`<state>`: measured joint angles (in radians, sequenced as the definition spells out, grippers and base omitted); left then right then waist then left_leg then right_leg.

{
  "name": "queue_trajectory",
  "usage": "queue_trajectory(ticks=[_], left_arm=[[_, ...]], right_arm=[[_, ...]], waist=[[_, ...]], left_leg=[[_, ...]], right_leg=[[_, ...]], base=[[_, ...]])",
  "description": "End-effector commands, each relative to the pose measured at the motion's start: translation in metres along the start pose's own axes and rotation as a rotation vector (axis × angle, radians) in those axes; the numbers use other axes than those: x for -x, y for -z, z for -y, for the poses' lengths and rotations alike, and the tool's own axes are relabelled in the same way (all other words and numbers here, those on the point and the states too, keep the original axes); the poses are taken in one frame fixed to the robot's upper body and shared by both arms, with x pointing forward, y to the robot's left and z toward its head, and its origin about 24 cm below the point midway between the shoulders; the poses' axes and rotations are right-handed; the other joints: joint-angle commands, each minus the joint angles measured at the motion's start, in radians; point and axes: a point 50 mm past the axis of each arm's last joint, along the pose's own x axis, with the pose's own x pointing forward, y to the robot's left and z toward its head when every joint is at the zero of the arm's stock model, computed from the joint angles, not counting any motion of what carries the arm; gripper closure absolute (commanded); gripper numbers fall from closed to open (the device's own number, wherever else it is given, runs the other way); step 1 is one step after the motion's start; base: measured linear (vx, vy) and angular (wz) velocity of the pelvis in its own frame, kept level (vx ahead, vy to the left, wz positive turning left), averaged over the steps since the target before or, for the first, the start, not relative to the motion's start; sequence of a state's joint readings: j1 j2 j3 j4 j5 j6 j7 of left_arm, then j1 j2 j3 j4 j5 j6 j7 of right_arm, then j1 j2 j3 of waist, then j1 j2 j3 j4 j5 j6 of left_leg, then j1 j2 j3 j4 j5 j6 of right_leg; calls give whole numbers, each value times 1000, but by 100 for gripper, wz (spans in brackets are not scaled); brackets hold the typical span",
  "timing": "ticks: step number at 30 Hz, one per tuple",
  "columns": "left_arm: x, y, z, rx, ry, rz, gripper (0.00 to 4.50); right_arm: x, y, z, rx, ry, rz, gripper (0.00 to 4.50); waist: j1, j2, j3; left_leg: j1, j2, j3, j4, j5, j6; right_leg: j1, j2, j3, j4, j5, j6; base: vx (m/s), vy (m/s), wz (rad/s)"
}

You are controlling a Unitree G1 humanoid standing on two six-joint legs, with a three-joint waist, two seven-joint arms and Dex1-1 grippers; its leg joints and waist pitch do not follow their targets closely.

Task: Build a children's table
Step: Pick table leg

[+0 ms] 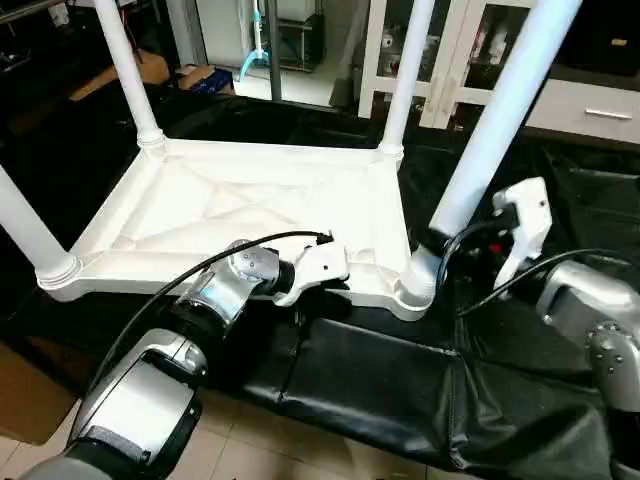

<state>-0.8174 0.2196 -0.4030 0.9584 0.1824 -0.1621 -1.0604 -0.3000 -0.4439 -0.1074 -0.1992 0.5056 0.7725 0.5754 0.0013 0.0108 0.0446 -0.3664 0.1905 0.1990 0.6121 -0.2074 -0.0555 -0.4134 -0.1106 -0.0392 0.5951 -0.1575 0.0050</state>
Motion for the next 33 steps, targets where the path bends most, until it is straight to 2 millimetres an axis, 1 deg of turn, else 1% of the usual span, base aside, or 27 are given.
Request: queue_trajectory(ticks=[1,2,3,4,5,6,7,9,10,11,12,13,14,15,16,18,19,20,22,24,25,26,28,33], left_arm=[[-8,21,19,48,93,-63,392],[-9,22,23,51,120,-57,408],[-9,22,23,51,121,-57,416],[-9,23,26,55,136,-56,421],[-9,25,29,62,153,-55,421],[-9,25,30,66,159,-54,425],[-9,26,32,74,172,-52,432],[-8,27,34,91,188,-44,444],[-7,27,35,101,195,-38,449],[-7,27,36,108,201,-33,449],[-7,27,37,111,204,-31,449],[-7,26,37,121,208,-21,449],[-7,25,37,123,208,-15,450],[-6,25,37,125,209,-12,450],[-6,25,37,126,208,-12,450],[-6,25,37,125,203,-13,450],[-6,25,38,125,202,-14,450],[-6,26,38,126,200,-17,450],[-5,28,40,123,194,-28,450],[-5,28,41,122,191,-32,450],[-5,29,41,122,189,-34,450],[-5,29,41,122,189,-34,450],[-5,29,40,117,172,-41,450],[-6,28,40,104,160,-34,450]], right_arm=[[-1,1,1,9,0,-6,265],[-1,2,2,14,-2,-28,265],[-1,3,2,14,-2,-29,265],[-2,3,2,16,-6,-37,265],[-2,4,2,17,-11,-43,265],[-2,4,2,17,-12,-45,265],[-2,4,2,19,-15,-45,265],[-3,5,3,20,-19,-53,265],[-4,6,4,21,-21,-59,265],[-4,7,4,21,-23,-65,265],[-4,7,4,21,-24,-68,265],[-5,8,4,19,-34,-82,265],[-5,10,3,20,-44,-97,265],[-4,11,3,24,-51,-114,265],[-4,13,2,23,-57,-128,265],[-4,14,2,24,-61,-142,265],[-3,15,2,24,-61,-143,265],[-2,16,3,18,-64,-159,265],[0,17,2,22,-88,-188,265],[1,17,1,25,-96,-195,265],[1,16,1,27,-97,-194,265],[1,16,1,27,-97,-194,265],[3,14,1,28,-101,-197,265],[1,15,-1,6,-106,-186,265]], waist=[[-3,-34,-70],[-3,-30,-70],[-2,-28,-71],[-2,-27,-71],[-2,-27,-71],[-2,-32,-71],[-1,-32,-69],[0,-32,-68],[-1,-31,-66],[-1,-32,-66],[-3,-35,-65],[-3,-39,-65],[-3,-40,-64],[-4,-37,-62],[-5,-38,-62],[-8,-37,-63],[-10,-38,-63],[-13,-39,-66],[-16,-40,-66],[-19,-42,-66],[-21,-43,-65],[-21,-43,-65],[-23,-43,-65],[-24,-43,-66]], left_leg=[[5,26,-9,-72,-139,65],[4,27,-10,-71,-119,76],[5,28,-11,-71,-111,79],[5,28,-10,-70,-97,87],[5,28,-9,-70,-93,91],[6,29,-8,-69,-92,95],[7,30,-7,-70,-98,100],[7,30,-6,-70,-112,97],[7,30,-6,-72,-122,90],[7,30,-6,-72,-129,87],[8,30,-6,-73,-140,80],[8,30,-6,-73,-151,76],[7,30,-7,-74,-154,75],[7,31,-8,-76,-165,69],[7,30,-8,-76,-174,63],[7,30,-9,-77,-174,58],[6,31,-10,-79,-184,55],[7,31,-11,-79,-187,52],[5,32,-11,-80,-192,54],[4,32,-12,-80,-202,56],[4,31,-11,-80,-206,55],[4,31,-11,-80,-206,55],[6,32,-13,-82,-224,48],[6,33,-14,-84,-234,39]], right_leg=[[52,-21,24,-64,-206,-219],[52,-22,24,-60,-184,-227],[53,-23,24,-57,-174,-232],[53,-23,24,-56,-156,-236],[53,-23,25,-56,-151,-239],[52,-23,25,-56,-149,-241],[51,-24,25,-56,-156,-245],[50,-26,26,-58,-183,-244],[49,-26,26,-61,-208,-238],[49,-26,26,-63,-220,-234],[48,-25,26,-64,-237,-228],[47,-25,26,-66,-261,-218],[47,-25,25,-67,-274,-213],[45,-25,25,-71,-303,-201],[45,-26,26,-73,-326,-190],[43,-24,26,-74,-327,-181],[42,-24,25,-75,-325,-179],[44,-24,25,-73,-315,-180],[44,-24,25,-74,-307,-184],[45,-24,24,-75,-319,-182],[43,-25,25,-78,-332,-179],[43,-25,25,-78,-332,-179],[41,-23,24,-81,-366,-167],[39,-23,25,-82,-359,-167]], base=[[0,0,0],[0,0,0],[0,0,0],[0,0,0],[0,0,0],[0,0,0],[0,0,0],[0,0,0],[0,0,0],[0,0,0],[0,0,0],[0,0,0],[0,0,0],[0,0,0],[0,0,0],[0,0,0],[0,0,0],[0,0,0],[0,0,0],[0,0,0],[0,0,0],[0,0,0],[0,0,0],[0,0,0]])
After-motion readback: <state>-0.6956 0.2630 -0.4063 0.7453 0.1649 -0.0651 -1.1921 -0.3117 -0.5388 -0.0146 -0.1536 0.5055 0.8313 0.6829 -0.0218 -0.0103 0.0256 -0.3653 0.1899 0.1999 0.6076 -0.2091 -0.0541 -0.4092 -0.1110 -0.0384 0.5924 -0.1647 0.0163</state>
